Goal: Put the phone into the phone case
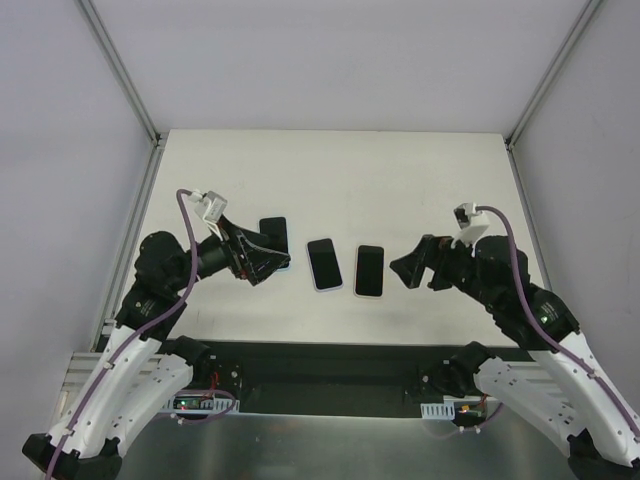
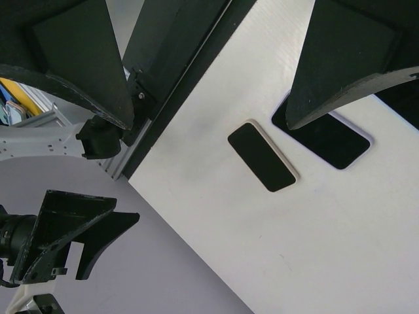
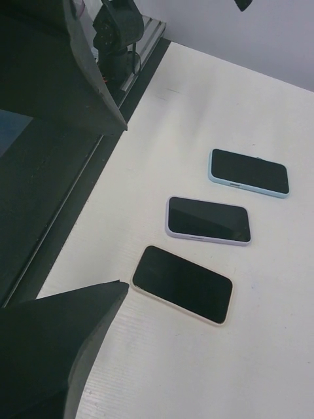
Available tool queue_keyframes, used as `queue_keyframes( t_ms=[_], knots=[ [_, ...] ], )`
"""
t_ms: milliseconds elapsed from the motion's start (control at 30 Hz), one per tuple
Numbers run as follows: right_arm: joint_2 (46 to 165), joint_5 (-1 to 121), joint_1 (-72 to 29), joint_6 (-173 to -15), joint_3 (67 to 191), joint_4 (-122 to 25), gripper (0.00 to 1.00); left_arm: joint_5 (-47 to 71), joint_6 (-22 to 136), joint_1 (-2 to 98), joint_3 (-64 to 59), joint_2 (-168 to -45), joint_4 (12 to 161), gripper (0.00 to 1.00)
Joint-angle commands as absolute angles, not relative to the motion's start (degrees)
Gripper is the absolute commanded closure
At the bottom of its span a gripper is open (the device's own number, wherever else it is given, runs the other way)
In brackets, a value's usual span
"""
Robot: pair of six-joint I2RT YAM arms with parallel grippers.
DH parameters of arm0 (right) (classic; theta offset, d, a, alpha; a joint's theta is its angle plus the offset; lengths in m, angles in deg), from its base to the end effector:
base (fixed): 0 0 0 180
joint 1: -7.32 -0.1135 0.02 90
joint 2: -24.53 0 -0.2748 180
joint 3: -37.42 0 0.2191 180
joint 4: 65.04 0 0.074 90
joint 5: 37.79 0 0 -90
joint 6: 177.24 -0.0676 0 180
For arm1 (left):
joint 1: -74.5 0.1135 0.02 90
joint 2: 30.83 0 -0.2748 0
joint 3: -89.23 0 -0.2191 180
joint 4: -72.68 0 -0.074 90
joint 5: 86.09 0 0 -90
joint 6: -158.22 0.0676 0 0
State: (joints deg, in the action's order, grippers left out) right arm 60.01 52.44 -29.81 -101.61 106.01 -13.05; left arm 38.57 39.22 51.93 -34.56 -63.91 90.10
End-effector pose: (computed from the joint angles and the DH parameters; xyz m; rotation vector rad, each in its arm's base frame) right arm 0.0905 0.0689 0.3469 -0.3871 1.9090 0.6085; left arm 0.0962 -0.0816 0.3624 0.4369 1.5429 -1.1546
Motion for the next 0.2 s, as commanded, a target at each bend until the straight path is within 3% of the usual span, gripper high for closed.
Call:
queue_keyframes(
  t_ms=[0,167],
  knots=[
    [59.7,51.7,-30.1,-101.7,109.0,-12.5,0.04,40.6,39.0,51.6,-35.0,-63.2,87.0,0.01],
    [59.1,51.7,-30.0,-101.6,108.3,-12.8,0.04,40.7,39.0,51.6,-34.6,-63.2,87.5,0.01]
  ],
)
